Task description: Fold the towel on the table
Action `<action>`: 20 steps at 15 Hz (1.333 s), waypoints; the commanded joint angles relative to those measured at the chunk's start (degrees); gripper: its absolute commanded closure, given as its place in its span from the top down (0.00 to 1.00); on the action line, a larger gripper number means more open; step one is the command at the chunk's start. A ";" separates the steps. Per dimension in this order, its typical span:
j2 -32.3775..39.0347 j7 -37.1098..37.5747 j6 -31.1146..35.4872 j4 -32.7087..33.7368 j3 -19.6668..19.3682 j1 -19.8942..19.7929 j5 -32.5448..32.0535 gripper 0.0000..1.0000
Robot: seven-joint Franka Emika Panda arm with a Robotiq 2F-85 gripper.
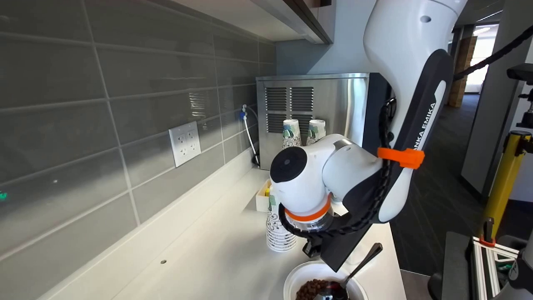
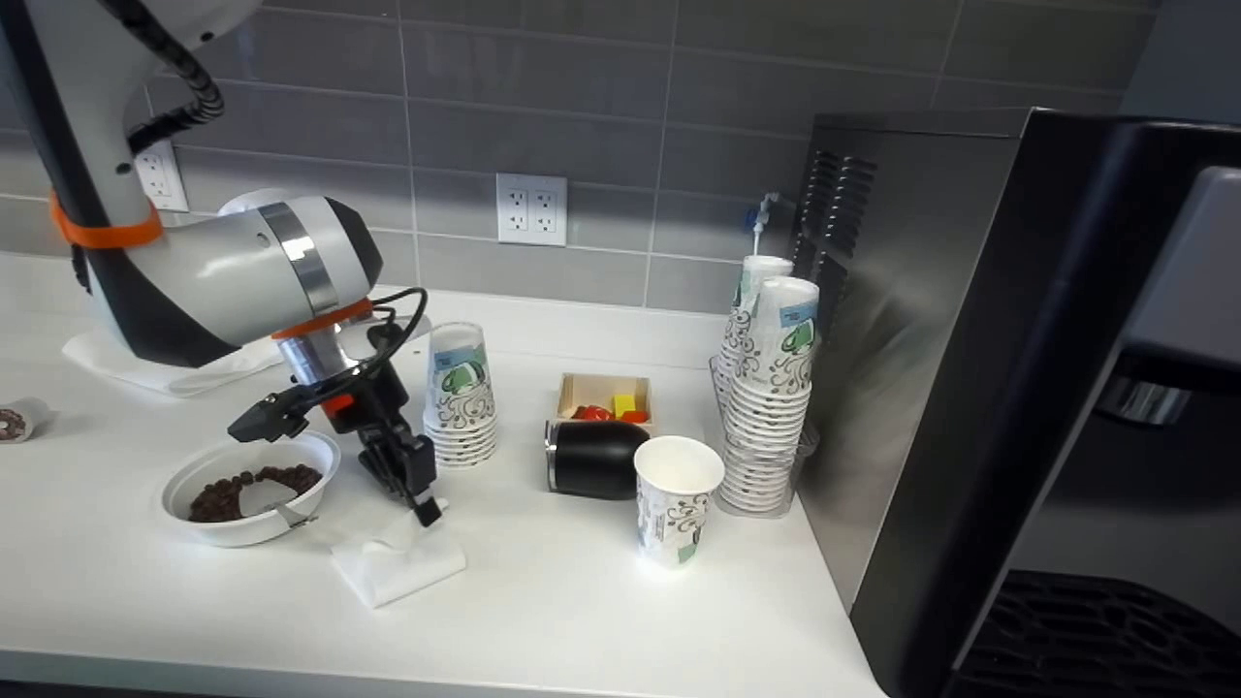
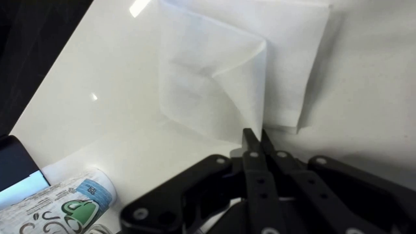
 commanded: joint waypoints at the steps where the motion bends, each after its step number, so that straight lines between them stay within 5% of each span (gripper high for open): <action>1: -2.43 -2.65 5.32 -2.91 -1.19 -0.92 1.21 0.00; 13: -8.43 -19.31 29.00 -13.76 -5.22 -9.56 9.62 0.00; 20: -3.30 -36.46 36.51 -12.60 -0.13 -16.69 23.73 0.00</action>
